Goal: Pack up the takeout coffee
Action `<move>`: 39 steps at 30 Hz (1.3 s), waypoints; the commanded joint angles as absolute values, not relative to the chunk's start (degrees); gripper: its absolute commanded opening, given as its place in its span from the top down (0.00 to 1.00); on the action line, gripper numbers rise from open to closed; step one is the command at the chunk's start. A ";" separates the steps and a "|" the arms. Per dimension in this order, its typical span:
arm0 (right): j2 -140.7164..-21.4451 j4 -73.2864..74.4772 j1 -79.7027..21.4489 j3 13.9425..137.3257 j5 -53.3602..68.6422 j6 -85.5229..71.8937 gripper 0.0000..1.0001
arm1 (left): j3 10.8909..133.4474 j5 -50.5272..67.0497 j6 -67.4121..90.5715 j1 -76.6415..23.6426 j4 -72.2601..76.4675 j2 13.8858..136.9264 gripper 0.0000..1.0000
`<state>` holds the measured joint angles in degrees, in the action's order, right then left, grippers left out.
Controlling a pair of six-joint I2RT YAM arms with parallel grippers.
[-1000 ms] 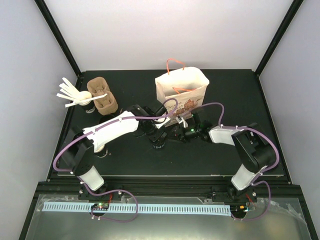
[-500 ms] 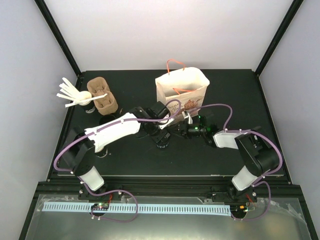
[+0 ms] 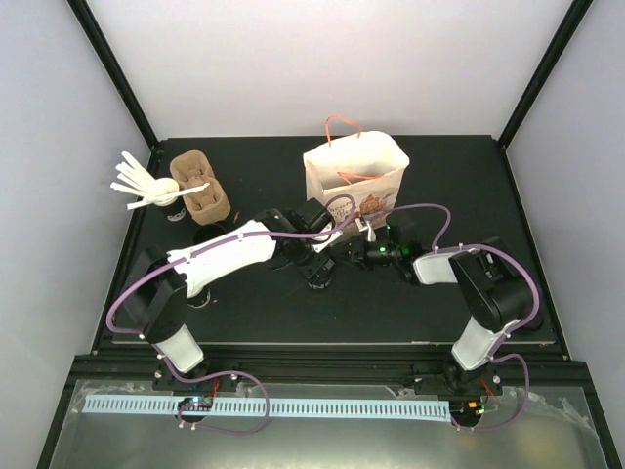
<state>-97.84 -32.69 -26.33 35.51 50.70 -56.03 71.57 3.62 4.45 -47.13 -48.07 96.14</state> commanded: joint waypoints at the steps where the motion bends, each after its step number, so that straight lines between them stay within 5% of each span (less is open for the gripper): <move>1: -100.73 -29.12 -26.72 35.53 50.56 -54.32 0.75 | 65.83 9.75 4.53 -48.69 -54.62 105.20 0.38; 8: -103.65 -16.82 -26.72 37.17 52.08 -49.72 0.80 | 65.50 10.08 4.40 -48.71 -54.19 105.63 0.39; 29: -117.56 -10.98 -27.18 34.11 54.64 -50.87 0.79 | 64.45 14.31 4.48 -48.69 -53.44 109.12 0.39; 39: -104.38 -4.37 -27.14 38.95 49.23 -44.25 0.76 | 65.13 12.90 5.22 -48.66 -54.32 108.14 0.40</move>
<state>-104.27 -27.49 -24.10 40.95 59.46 -50.17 71.96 4.14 4.64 -46.96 -47.66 97.17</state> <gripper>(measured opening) 0.226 0.746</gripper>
